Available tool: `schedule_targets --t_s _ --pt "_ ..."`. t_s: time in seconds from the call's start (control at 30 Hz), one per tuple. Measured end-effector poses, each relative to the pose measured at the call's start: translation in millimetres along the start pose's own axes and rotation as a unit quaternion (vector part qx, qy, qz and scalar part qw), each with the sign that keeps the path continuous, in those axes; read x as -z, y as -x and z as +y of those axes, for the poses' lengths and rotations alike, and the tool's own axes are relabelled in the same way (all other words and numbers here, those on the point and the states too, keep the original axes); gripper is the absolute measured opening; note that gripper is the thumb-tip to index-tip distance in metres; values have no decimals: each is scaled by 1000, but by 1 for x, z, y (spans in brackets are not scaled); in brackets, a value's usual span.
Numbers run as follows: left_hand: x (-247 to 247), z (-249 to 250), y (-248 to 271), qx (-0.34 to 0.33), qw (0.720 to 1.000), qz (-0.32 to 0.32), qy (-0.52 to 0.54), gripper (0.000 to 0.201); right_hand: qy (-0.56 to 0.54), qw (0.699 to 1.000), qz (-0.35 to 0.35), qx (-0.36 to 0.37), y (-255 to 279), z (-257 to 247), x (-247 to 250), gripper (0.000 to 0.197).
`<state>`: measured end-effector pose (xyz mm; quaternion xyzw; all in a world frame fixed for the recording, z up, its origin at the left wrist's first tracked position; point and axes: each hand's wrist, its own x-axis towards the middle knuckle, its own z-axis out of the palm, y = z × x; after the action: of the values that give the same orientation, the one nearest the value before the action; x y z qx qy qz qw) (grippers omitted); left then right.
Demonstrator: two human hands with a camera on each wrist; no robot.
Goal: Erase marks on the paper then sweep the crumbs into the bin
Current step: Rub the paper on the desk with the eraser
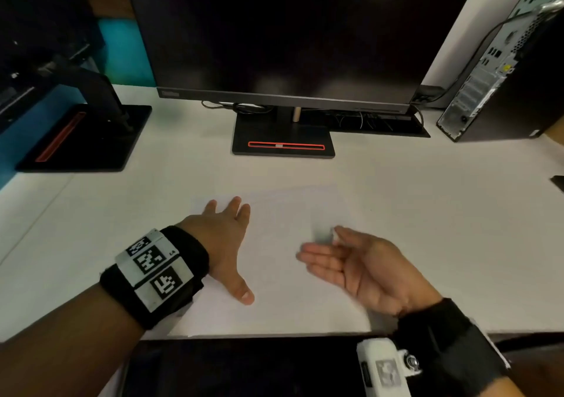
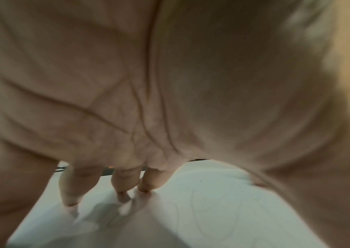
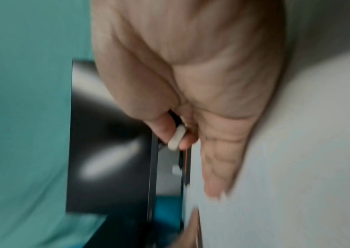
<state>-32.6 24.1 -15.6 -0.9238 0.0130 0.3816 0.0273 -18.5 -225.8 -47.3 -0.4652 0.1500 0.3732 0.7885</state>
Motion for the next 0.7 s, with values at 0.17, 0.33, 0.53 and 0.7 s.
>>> schedule_targets --t_s 0.17,0.33,0.53,0.7 --pt "-1 -1 2 -1 1000 2 7 156 -151 969 58 189 7 -11 4 9" --pt "-3 -1 -2 -4 1000 4 8 158 42 994 -90 -35 16 49 -31 18" --pt "-4 -3 -2 -7 1000 2 13 158 -163 981 65 86 -13 -15 17 30" --pt "-4 -4 -4 -7 1000 4 7 159 -215 955 69 192 2 -26 10 15"
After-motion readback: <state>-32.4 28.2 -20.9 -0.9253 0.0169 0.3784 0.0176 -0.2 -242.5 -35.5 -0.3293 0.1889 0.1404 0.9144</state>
